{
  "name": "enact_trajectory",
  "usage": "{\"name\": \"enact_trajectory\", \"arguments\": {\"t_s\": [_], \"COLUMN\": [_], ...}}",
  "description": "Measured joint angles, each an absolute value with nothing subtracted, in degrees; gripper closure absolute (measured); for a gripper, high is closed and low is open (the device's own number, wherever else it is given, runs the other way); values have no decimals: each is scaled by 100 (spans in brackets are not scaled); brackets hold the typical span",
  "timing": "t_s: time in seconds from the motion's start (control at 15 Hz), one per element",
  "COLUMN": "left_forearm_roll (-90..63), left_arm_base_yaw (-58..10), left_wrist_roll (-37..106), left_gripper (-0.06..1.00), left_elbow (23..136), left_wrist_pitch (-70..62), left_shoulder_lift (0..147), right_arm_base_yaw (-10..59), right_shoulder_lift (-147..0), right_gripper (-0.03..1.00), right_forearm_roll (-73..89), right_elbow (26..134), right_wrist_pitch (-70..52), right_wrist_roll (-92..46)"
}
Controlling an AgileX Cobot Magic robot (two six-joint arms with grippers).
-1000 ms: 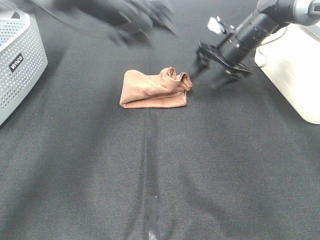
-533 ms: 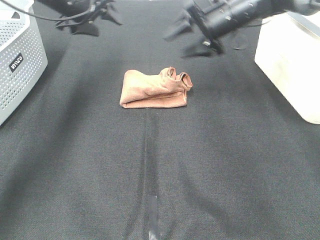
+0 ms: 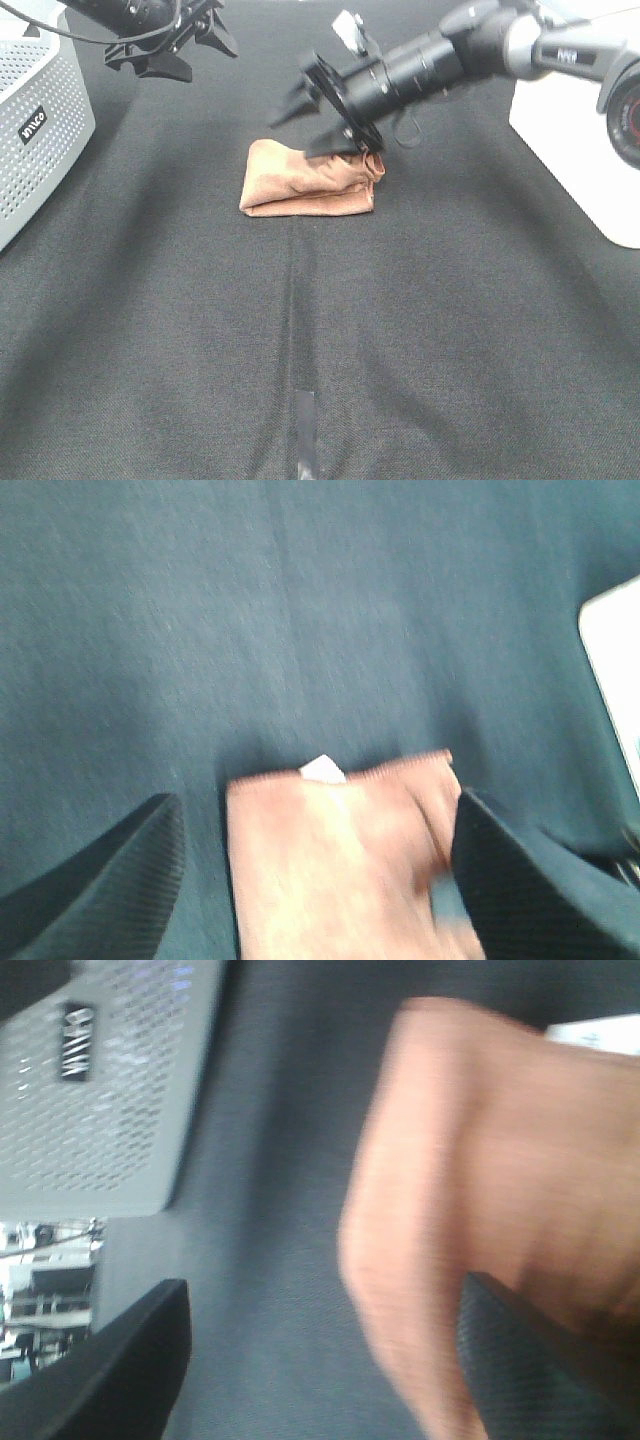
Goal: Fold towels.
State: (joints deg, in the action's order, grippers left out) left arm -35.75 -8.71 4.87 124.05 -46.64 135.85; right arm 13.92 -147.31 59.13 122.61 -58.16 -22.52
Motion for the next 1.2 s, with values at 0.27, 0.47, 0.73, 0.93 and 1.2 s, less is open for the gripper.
{"name": "enact_trajectory", "arguments": {"t_s": [0.27, 0.47, 0.73, 0.93, 1.2], "left_forearm_roll": [-3581, -3581, -3449, -2905, -1633], "left_arm_base_yaw": [-871, -871, -871, -877, -877], "left_wrist_roll": [286, 264, 269, 372, 344], "left_gripper": [24, 24, 24, 24, 24], "left_elbow": [12405, 12405, 12405, 12405, 12405], "left_wrist_pitch": [-4778, -4847, -5294, -5850, -6807], "left_shoulder_lift": [13585, 13585, 13533, 13189, 12399], "right_arm_base_yaw": [1060, 1054, 1054, 1054, 1054], "right_shoulder_lift": [-14771, -14702, -14221, -13694, -12943], "right_gripper": [31, 31, 31, 31, 31], "right_forearm_roll": [4710, 4183, 3615, 2750, 2045], "right_elbow": [12261, 12261, 12261, 12261, 12227], "right_wrist_pitch": [-6028, -6291, -6555, -6881, -6921], "right_wrist_roll": [-1473, -1249, -1100, -733, -384]}}
